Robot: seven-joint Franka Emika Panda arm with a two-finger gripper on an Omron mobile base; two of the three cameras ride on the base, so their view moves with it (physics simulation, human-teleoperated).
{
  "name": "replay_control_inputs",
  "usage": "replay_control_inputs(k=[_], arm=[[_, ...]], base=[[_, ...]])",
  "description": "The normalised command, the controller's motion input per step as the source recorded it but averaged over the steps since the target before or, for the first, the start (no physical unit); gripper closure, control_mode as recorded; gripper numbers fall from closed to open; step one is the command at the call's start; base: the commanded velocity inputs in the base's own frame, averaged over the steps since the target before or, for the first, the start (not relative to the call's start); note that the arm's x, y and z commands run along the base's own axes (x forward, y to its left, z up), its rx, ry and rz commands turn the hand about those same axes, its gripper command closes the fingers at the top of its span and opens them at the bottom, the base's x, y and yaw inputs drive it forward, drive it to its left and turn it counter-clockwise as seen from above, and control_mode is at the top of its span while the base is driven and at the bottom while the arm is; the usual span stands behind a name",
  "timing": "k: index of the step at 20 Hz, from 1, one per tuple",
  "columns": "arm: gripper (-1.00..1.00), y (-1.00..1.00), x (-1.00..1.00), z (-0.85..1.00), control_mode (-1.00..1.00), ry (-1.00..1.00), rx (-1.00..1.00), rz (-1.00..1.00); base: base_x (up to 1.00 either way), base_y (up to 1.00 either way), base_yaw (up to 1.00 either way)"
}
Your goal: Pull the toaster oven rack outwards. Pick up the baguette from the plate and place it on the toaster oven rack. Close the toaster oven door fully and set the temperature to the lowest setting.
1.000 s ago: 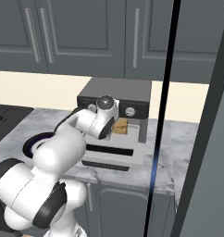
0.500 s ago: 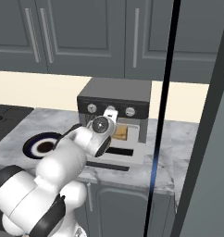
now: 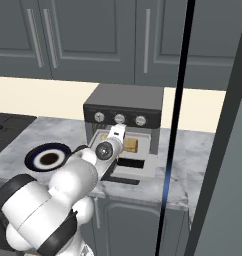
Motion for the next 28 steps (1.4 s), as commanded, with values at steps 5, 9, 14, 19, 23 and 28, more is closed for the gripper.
replay_control_inputs(k=[5, 9, 14, 19, 23, 28], arm=[[1.0, -0.06, 0.0, -0.03, -1.0, -0.1, 0.0, 0.0], [-1.0, -0.1, -0.01, 0.0, -1.0, -0.12, 0.01, 0.0], [-1.0, -0.21, -0.05, 0.07, -1.0, -0.16, 0.05, 0.0], [-1.0, -0.13, 0.0, 0.17, -1.0, -0.13, 0.05, 0.0], [-1.0, -0.01, 0.0, 0.15, -1.0, -0.02, 0.01, 0.04], [-1.0, 0.0, 0.0, 0.16, -1.0, 0.01, 0.0, 0.07]], base=[[0.0, 0.0, 0.0], [0.0, 0.0, 0.0], [0.0, 0.0, 0.0], [0.0, 0.0, 0.0], [0.0, 0.0, 0.0], [0.0, 0.0, 0.0]])
